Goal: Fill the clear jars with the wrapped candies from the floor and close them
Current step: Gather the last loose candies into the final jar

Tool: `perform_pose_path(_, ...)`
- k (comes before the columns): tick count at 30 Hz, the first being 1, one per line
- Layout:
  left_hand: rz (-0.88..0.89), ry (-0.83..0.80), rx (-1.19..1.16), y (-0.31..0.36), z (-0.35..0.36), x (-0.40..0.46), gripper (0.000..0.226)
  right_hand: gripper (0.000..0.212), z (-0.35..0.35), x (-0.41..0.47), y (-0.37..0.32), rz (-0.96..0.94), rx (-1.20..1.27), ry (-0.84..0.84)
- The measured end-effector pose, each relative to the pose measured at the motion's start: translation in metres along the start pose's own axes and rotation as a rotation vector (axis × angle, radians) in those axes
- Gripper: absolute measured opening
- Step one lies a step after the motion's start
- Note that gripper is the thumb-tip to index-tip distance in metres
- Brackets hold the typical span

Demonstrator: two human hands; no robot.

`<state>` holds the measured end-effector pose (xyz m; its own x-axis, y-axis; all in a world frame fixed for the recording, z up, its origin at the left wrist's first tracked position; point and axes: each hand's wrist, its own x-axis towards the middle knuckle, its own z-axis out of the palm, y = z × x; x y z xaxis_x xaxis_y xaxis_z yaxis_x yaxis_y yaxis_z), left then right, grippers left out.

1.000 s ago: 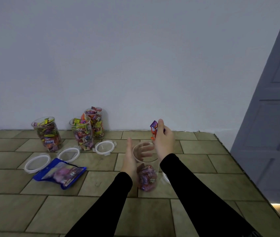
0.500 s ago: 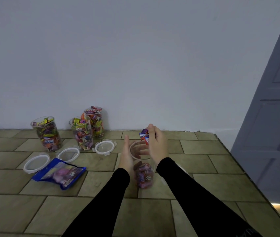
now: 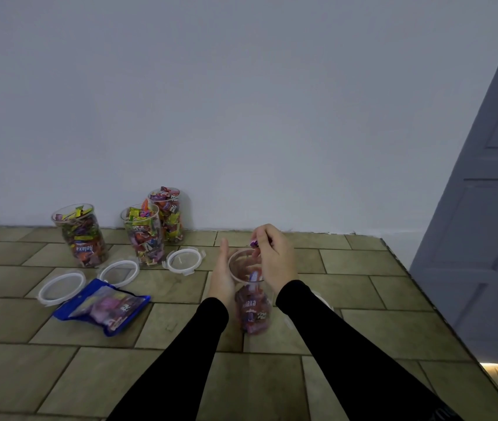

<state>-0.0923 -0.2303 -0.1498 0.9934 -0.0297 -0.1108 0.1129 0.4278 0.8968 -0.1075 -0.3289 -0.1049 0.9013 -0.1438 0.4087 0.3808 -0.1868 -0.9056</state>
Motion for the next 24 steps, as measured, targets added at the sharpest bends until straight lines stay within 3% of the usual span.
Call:
perform_pose_path(7, 0.041, 0.009, 0.08, 0.001, -0.002, 0.0, 0.078, 0.024, -0.003, -0.001, -0.002, 0.047, 0.077, -0.032)
perform_pose_path(13, 0.052, 0.025, 0.033, 0.004, 0.001, -0.005, 0.088, 0.046, -0.004, -0.005, -0.005, 0.031, -0.008, -0.076)
perform_pose_path(18, 0.051, 0.026, -0.041, 0.005, 0.003, -0.007, 0.074, 0.045, -0.006, -0.01, -0.012, -0.023, -0.013, -0.143)
perform_pose_path(24, 0.058, -0.045, 0.084, 0.015, 0.002, -0.014, 0.071, 0.038, -0.007, -0.009, -0.025, -0.099, -0.108, -0.186)
